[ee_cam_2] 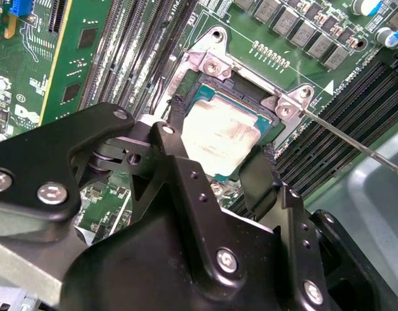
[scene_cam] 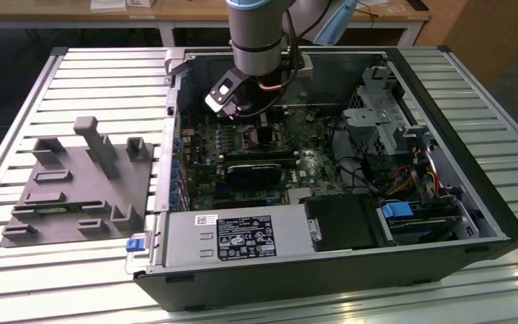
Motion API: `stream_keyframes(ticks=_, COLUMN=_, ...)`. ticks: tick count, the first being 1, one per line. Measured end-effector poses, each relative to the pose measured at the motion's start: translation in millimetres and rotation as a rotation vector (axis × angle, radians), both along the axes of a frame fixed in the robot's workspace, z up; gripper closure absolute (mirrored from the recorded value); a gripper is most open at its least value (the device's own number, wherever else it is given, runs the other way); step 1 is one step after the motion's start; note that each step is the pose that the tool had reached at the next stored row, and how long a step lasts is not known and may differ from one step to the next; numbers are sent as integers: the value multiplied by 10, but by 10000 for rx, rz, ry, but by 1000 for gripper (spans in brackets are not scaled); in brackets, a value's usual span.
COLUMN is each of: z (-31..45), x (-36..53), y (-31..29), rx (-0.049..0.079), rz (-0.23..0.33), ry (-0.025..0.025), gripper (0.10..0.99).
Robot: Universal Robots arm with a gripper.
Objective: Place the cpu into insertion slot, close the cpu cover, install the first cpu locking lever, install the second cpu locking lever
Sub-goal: 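Place the cpu into insertion slot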
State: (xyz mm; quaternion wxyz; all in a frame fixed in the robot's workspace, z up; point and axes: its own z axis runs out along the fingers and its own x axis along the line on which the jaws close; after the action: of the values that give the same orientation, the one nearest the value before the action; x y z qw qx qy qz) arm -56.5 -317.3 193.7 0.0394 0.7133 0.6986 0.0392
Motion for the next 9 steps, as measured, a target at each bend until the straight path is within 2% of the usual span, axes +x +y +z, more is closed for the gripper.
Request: stream_keyframes(ticks=9, z=0, x=-1, y=0, rx=0, rz=-2, ry=0, gripper=490)
